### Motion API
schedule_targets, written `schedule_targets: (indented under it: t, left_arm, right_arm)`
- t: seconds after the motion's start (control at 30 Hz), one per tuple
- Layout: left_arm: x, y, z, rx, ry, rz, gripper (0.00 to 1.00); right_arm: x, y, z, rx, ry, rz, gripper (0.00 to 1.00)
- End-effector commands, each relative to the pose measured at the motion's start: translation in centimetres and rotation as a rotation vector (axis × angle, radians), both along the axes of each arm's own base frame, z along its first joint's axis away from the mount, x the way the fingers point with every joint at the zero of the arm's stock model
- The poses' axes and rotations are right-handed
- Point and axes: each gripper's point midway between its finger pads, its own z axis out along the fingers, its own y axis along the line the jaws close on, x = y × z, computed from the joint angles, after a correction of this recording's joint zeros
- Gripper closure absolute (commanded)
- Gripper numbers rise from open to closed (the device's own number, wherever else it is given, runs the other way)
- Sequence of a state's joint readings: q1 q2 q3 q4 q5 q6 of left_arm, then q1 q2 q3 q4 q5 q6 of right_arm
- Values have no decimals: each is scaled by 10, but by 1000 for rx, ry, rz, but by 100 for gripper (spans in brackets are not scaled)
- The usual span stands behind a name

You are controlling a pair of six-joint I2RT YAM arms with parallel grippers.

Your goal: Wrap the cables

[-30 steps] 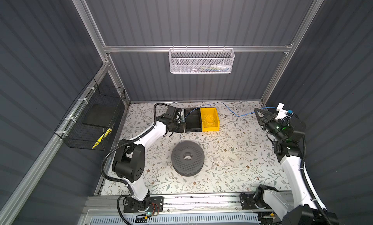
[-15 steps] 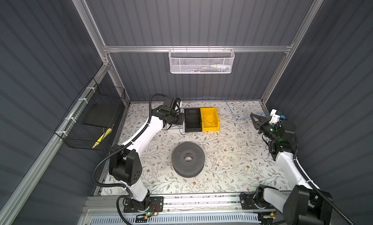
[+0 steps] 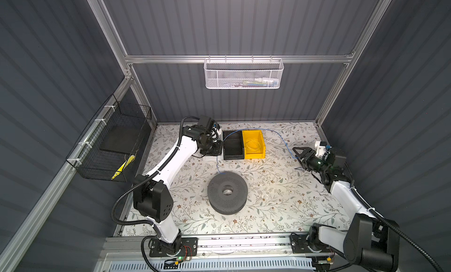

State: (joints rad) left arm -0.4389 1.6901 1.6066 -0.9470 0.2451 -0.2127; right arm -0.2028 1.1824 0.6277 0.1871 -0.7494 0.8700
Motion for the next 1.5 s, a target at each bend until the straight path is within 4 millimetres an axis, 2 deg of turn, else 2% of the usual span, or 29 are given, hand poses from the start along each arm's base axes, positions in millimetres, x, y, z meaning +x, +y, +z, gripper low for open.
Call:
schedule_targets:
  t: [0.0, 0.07, 0.13, 0.17, 0.27, 0.37, 0.57, 0.67, 0.8, 0.9, 1.07, 1.2, 1.23, 1.37, 1.47]
  left_arm:
    - [-12, 0, -5, -29, 42, 92, 100]
    - [-13, -2, -9, -57, 39, 134, 100]
    - [-9, 1, -12, -51, 29, 176, 100]
    - [-10, 3, -16, -34, 39, 186, 100]
    - [-14, 17, -41, 53, 86, 217, 100]
    - [-8, 21, -52, 94, 86, 236, 100]
    - [24, 15, -40, 61, 10, 324, 100]
    - [32, 7, -38, 15, 13, 346, 100]
    - [32, -1, -38, -30, 27, 367, 100]
    - [29, -13, -38, -39, 43, 344, 100]
    - [30, -23, -25, -35, 46, 297, 100]
    - [27, -24, -16, -18, 59, 262, 100]
    - [27, -25, -12, -24, 54, 257, 100]
    - [21, -30, 1, -50, 61, 224, 100]
    - [14, -35, 8, -58, 57, 201, 100]
  right_arm:
    - [-10, 16, 10, -65, -6, 103, 28]
    - [-17, 24, 15, -73, -1, 155, 25]
    - [-25, 25, 16, -83, 9, 167, 20]
    - [-32, 25, 22, -110, -4, 169, 19]
    - [-47, 21, 32, -197, -4, 158, 17]
    - [-62, 12, 41, -286, 11, 123, 13]
    - [-74, 18, 68, -298, -77, 143, 11]
    - [-72, 19, 79, -315, -99, 155, 11]
    - [-65, 27, 95, -281, -149, 191, 15]
    - [-64, 55, 106, -292, -193, 295, 19]
    - [-70, 129, 112, -327, -299, 533, 20]
    - [-82, 173, 98, -362, -339, 681, 25]
    - [-83, 189, 87, -361, -335, 732, 26]
    - [-95, 236, 80, -387, -419, 860, 27]
    - [-91, 260, 75, -411, -445, 911, 28]
